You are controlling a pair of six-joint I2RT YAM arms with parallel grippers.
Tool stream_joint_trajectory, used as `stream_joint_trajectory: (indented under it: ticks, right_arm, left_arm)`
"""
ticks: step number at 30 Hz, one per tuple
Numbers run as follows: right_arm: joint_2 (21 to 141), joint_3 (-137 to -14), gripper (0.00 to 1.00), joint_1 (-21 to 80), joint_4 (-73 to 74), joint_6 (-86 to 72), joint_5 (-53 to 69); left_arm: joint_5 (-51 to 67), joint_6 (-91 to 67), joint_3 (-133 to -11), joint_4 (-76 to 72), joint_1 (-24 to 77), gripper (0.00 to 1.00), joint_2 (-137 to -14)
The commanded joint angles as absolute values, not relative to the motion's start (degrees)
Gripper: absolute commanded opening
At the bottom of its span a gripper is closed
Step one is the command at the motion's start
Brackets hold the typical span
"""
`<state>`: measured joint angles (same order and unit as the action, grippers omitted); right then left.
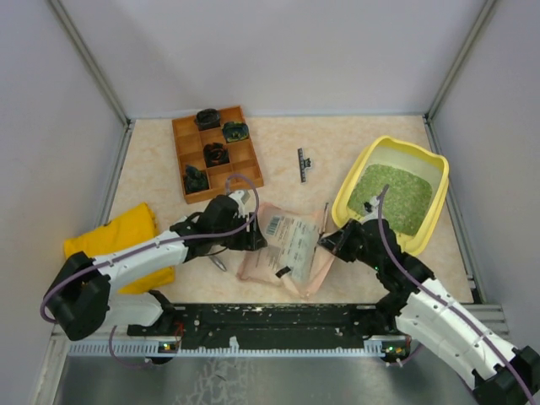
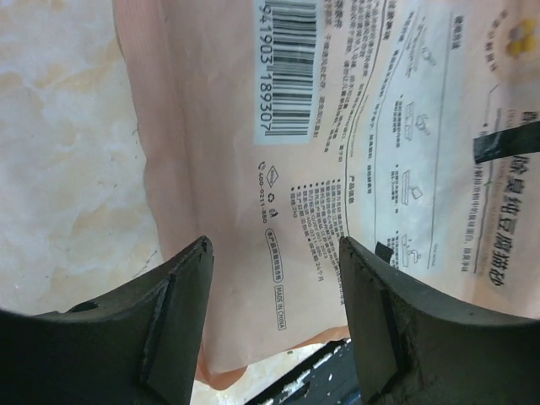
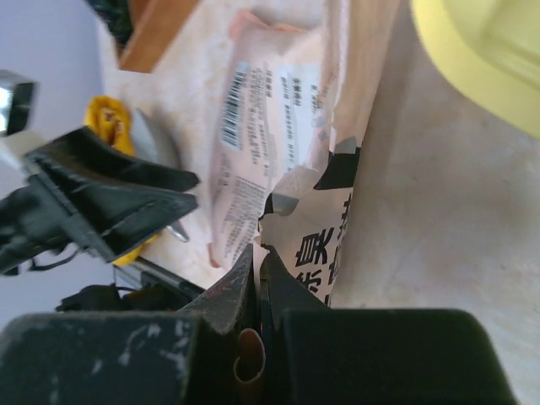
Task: Fill the litter box with clean litter
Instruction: Open the cat litter bag at the center of the board.
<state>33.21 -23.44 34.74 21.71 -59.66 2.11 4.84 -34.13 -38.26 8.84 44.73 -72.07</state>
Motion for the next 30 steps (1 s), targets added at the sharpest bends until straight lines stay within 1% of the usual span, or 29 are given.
stream_joint_trajectory:
  ticks: [1,5,9,13,19,22,26,30]
  right_arm:
    - [30.6,-26.0,0.0,35.2,7.4,-56.8,5.9]
    - [33.3,-28.6,0.0,35.2,4.5,-56.8,9.8]
    - [36.4,-30.7,0.0,35.2,0.0,-57.9,12.6]
    - [39.3,-33.5,0.0,35.2,-4.6,-58.9,13.0]
    - [45.0,-37.1,0.0,35.2,-10.7,-61.1,16.1]
    - [47.4,-38.0,0.0,35.2,-13.2,-61.9,16.7]
    - [50.2,-41.5,0.0,35.2,-13.8,-60.1,16.5]
    - [53.5,-48.3,0.0,35.2,-10.8,-55.6,15.9]
  left_arm:
    - [12.9,-35.4,-36.8,7.1,42.4,0.66,-72.3]
    - [17.0,-36.3,-36.1,5.8,41.2,0.64,-72.6]
    - [18.4,-36.4,-35.6,5.6,40.8,0.61,-73.4]
    - [20.3,-37.3,-34.7,3.3,40.3,0.55,-74.1]
    - [22.4,-38.8,-33.7,0.0,40.2,0.53,-74.1]
    - [23.5,-40.7,-32.3,-4.1,40.1,0.52,-73.8]
    - [25.3,-44.2,-30.7,-10.5,40.0,0.5,-75.3]
    - [26.4,-45.2,-32.3,-14.5,39.8,0.49,-77.8]
